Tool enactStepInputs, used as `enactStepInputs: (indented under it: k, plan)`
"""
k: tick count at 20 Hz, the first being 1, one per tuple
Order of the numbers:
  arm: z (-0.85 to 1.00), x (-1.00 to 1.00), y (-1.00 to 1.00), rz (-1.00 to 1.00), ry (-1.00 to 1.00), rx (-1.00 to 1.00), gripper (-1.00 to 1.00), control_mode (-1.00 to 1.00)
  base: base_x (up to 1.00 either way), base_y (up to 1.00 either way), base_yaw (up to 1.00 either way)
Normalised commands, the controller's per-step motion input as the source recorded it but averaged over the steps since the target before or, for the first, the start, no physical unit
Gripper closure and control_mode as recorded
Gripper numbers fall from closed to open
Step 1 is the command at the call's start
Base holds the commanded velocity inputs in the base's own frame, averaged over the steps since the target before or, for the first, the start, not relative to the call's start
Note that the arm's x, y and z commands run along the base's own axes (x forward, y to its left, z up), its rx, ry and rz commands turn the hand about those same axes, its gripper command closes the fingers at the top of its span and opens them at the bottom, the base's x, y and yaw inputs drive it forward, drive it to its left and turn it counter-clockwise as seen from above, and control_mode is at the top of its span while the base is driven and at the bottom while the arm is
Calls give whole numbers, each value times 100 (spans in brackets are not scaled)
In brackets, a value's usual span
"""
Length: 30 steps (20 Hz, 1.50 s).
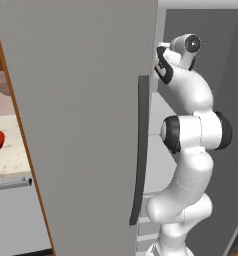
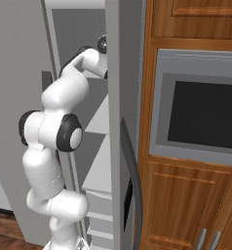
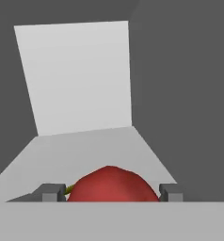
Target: Take the carrot, peach, and bell pepper from the freezer and place them in the bowl on the counter.
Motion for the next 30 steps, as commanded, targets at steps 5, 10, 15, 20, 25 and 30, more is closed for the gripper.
enactStepInputs:
  k: [5,10,15,20,25,30]
  plan:
    - [11,-69,2,-6,0,-2,100,-100,0,0,0]
    - [12,-100,0,0,10,-1,100,-100,0,0,0]
    - [9,-100,1,0,8,0,100,-100,0,0,0]
    - [2,-96,8,0,13,0,100,-100,0,0,0]
    - [11,-71,25,0,23,0,100,-100,0,0,0]
    - [1,-73,16,0,19,0,100,-100,0,0,0]
